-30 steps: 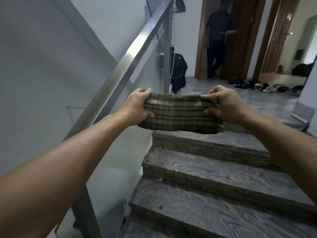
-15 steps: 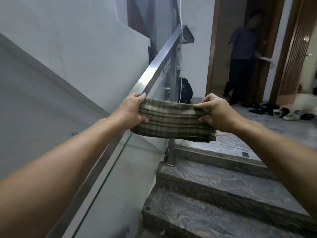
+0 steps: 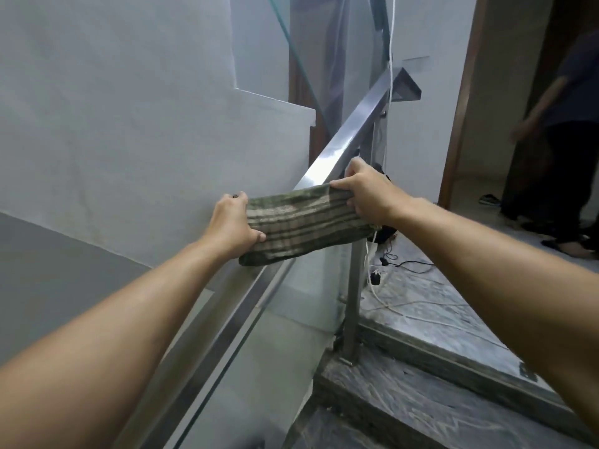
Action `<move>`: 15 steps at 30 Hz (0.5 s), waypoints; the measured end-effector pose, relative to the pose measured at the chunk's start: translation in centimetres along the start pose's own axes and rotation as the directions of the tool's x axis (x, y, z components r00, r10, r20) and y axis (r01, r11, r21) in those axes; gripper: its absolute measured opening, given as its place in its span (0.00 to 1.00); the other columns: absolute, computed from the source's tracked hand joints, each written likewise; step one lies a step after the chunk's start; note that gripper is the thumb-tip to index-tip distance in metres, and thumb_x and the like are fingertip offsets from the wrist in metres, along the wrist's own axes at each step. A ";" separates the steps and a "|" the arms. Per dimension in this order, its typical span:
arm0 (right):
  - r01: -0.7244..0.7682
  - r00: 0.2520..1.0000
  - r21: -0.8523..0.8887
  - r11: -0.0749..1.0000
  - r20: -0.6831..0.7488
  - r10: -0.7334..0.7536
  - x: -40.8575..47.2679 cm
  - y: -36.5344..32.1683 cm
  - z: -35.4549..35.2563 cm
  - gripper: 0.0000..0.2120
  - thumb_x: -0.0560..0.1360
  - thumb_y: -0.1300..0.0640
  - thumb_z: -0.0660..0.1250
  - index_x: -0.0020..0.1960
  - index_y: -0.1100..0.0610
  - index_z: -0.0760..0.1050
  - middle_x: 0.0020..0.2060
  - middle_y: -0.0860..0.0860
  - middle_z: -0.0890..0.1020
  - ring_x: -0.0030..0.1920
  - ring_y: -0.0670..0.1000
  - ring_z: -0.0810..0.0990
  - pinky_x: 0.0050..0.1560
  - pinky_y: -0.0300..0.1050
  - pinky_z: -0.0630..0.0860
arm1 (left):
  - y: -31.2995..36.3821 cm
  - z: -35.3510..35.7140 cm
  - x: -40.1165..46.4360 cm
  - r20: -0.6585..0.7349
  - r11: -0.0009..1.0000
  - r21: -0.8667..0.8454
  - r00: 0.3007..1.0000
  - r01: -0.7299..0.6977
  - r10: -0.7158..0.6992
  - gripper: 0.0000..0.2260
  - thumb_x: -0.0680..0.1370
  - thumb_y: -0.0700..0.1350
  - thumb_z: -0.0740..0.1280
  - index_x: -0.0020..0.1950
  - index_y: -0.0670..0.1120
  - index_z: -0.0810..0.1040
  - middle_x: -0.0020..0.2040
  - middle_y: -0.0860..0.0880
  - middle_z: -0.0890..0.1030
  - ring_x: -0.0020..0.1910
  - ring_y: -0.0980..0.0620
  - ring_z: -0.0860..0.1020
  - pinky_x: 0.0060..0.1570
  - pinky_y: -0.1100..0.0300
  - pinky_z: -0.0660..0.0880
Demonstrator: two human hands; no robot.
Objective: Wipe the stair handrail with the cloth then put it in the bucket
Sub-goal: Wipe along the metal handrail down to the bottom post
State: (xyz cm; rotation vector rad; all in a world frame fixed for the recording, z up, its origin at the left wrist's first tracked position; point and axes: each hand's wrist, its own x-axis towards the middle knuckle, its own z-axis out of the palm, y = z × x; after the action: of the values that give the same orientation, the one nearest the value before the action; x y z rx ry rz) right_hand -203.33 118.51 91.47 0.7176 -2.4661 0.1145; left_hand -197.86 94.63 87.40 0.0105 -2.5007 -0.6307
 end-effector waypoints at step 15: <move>0.154 0.988 -0.452 0.879 0.048 -0.149 13.3 4.3 1.8 0.19 0.76 0.58 0.62 0.62 0.41 0.76 0.60 0.56 0.70 0.62 0.59 0.67 0.60 0.56 0.63 | 3.6 4.1 6.8 -0.004 0.921 0.388 0.999 -0.044 0.050 0.32 0.68 0.64 0.68 0.62 0.42 0.70 0.62 0.41 0.68 0.62 0.40 0.69 0.59 0.49 0.68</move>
State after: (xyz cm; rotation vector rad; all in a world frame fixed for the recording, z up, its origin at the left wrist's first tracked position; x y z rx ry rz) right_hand -215.67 115.53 97.49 0.6947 -2.3050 -0.5143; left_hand -205.28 98.64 89.46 0.1017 -2.5626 -0.1050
